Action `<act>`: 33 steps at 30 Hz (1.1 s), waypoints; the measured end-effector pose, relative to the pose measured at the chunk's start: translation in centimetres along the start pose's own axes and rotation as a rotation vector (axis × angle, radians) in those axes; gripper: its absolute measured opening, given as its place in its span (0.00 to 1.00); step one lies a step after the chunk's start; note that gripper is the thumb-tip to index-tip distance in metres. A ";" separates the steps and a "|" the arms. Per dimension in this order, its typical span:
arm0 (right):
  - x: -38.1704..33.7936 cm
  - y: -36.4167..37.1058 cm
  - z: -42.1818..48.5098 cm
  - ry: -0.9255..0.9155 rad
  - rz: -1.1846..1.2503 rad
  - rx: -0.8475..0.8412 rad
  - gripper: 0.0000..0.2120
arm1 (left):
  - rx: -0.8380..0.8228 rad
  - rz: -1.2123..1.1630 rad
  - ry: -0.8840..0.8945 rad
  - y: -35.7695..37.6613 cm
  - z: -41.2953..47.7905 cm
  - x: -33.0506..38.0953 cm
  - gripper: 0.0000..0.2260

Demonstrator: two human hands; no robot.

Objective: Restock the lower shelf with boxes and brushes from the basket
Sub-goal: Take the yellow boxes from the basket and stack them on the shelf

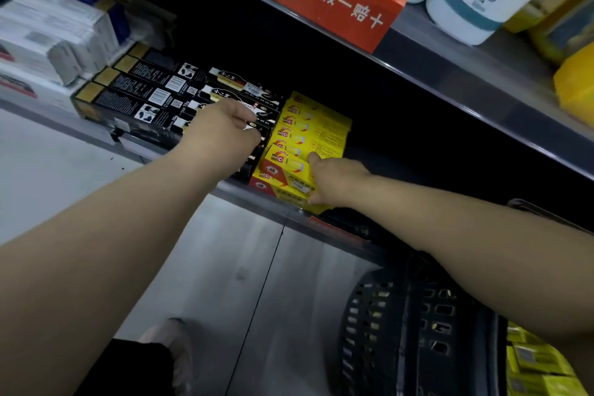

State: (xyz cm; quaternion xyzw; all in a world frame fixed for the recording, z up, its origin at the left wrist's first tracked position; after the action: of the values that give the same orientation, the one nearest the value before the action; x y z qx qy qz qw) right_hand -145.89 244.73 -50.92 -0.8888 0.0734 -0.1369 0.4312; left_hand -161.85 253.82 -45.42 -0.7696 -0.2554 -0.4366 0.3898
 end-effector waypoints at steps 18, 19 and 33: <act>-0.3 0.2 0.2 -0.047 -0.100 0.127 0.36 | -0.052 0.042 0.018 0.4 -1.2 0.5 0.04; -0.2 0.1 0.1 -0.053 -0.087 0.109 0.36 | -0.054 0.043 0.029 0.4 -1.4 0.7 0.04; 7.9 -5.7 -16.9 -0.006 0.556 0.387 0.11 | -0.288 0.429 0.555 8.4 -10.5 8.5 0.07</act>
State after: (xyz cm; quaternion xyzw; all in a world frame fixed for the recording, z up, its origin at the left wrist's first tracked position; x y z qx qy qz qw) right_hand -143.50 233.66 -35.01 -0.7369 0.2844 -0.0227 0.6129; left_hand -156.48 240.86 -37.92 -0.7049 0.0912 -0.5683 0.4144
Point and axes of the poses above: each hand's wrist, its own z-axis towards the middle knuckle, its own y-axis out of the palm, x = y × z, the point moved 3 cm from there along z, towards the middle knuckle
